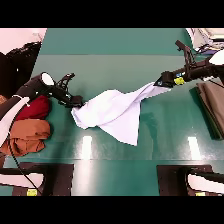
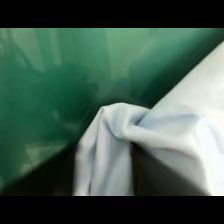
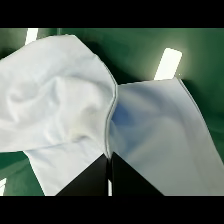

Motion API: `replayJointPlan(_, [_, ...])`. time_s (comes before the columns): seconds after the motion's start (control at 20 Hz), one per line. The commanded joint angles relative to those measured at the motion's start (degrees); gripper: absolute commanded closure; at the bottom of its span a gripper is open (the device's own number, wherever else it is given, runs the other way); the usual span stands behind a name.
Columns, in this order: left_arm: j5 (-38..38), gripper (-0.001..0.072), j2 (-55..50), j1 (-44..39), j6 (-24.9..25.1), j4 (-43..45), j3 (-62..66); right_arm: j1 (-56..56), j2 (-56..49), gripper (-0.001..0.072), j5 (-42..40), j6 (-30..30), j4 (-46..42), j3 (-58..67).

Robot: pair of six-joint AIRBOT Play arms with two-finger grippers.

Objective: Fold the shirts.

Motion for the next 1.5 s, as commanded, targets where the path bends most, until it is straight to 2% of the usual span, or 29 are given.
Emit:
replayJointPlan(0.0, [-2.3,0.0683,-0.6,0.0,1.3,-0.3,0.2,0.3,0.0,0.0701,-0.6,0.0,0.0,0.0])
replayJointPlan(0.15, [-2.5,0.0683,0.2,0.0,1.0,0.7,2.4,0.1,0.0,0.0701,-0.5,0.0,0.0,0.0])
replayJointPlan(0.3, [-0.9,0.0683,6.0,0.0,0.5,3.5,10.6,0.1,0.0,0.0701,1.2,0.0,-0.1,3.2])
replayJointPlan(0.5, [0.4,0.0683,15.7,0.0,0.5,6.9,22.9,0.0,0.0,0.0701,2.0,0.0,-0.1,12.6])
replayJointPlan(0.7, [3.0,0.0682,24.1,0.0,0.5,9.2,29.3,-0.1,0.0,0.0701,2.4,0.0,-0.4,22.6])
replayJointPlan(0.95, [7.8,0.0682,34.4,0.0,0.5,12.5,34.6,-0.1,0.2,0.0702,6.7,1.0,-9.3,39.6])
replayJointPlan(1.05, [8.7,0.0683,38.0,0.0,0.5,12.5,37.7,-0.1,2.8,0.0702,4.6,0.9,-11.4,42.5])
replayJointPlan(1.2, [8.7,0.0682,41.1,0.0,0.4,12.4,43.6,-0.1,11.7,0.0701,-5.1,0.9,-15.3,37.5])
replayJointPlan(1.3, [8.3,0.0683,41.9,0.0,-1.6,12.2,47.7,-0.1,17.3,0.0702,-9.4,1.0,-18.1,34.5])
replayJointPlan(1.45, [5.8,0.0682,42.1,0.0,-3.0,9.7,51.2,-0.1,21.6,0.0702,-9.2,2.8,-21.8,34.3])
